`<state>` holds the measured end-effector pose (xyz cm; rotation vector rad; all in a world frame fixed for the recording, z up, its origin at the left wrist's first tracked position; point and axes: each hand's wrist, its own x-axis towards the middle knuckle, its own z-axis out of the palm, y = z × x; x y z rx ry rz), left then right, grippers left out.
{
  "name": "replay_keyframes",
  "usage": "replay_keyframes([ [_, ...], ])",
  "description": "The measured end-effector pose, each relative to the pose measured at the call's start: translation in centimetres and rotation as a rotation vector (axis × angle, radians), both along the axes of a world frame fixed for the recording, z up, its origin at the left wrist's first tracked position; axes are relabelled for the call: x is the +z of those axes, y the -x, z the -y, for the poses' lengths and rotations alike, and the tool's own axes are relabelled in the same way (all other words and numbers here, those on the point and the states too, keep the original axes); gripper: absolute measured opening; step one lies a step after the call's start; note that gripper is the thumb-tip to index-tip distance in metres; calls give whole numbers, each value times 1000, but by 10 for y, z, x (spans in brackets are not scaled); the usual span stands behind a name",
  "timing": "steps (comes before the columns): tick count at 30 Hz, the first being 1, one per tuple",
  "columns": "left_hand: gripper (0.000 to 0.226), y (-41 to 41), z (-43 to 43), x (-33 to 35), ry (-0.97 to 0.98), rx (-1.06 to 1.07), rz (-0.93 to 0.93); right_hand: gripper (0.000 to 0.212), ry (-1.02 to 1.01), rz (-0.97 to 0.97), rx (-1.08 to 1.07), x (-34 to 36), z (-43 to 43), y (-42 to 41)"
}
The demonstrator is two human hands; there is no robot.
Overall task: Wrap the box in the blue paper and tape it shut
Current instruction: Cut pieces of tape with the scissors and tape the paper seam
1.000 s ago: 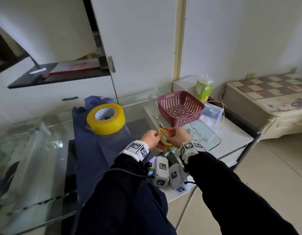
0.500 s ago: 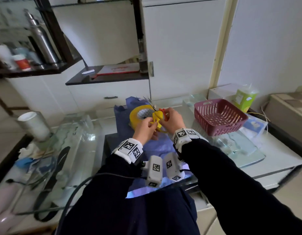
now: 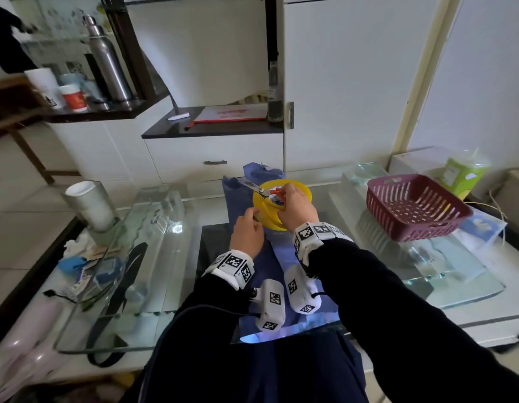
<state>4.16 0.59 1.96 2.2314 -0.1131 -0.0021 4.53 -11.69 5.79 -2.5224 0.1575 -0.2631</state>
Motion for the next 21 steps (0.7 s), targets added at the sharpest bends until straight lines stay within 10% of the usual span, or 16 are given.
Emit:
replay_keyframes([
  [21, 13, 0, -12, 2, -183, -118, 179, 37, -133, 46, -53, -15, -8, 4],
])
